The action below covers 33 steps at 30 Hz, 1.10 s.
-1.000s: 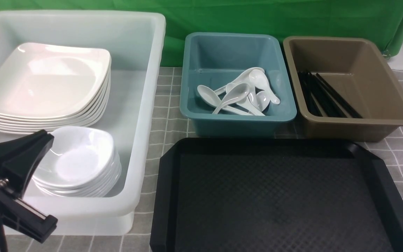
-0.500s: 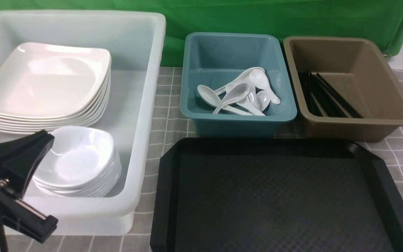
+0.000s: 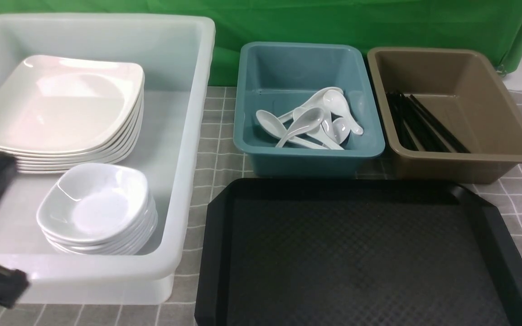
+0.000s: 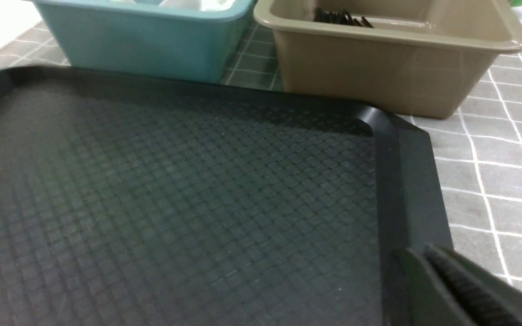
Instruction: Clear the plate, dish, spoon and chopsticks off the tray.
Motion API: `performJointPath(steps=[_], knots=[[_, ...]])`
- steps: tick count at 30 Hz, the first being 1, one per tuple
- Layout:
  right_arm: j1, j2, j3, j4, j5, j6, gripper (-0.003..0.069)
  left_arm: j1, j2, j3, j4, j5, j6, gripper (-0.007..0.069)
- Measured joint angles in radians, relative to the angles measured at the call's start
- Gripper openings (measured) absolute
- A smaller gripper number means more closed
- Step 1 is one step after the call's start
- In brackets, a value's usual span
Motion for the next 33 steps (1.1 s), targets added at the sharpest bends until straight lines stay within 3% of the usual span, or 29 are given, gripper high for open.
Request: performJointPath(steps=[4,11,14,22,33], knots=[[0.0,0.0,0.0,0.0,0.0,0.0,0.0092,0.177,-0.139,0.057,-0.029,0.008,-0.058,0.0013],[0.0,0.0,0.0,0.0,0.0,0.0,0.0107,0.319,-0.326,0.241,-0.039,0.016,-0.137,0.0013],[0.0,0.0,0.0,0.0,0.0,0.0,0.0111,0.332,-0.379,0.295,-0.04,0.051,-0.171,0.0013],[0.0,0.0,0.0,0.0,0.0,0.0,0.0127,0.331,-0.401,0.308,-0.04,0.321,-0.21,0.0013],[0.0,0.0,0.0,0.0,0.0,0.0,0.0155,0.311,-0.401,0.308,-0.037,0.317,-0.222,0.0013]])
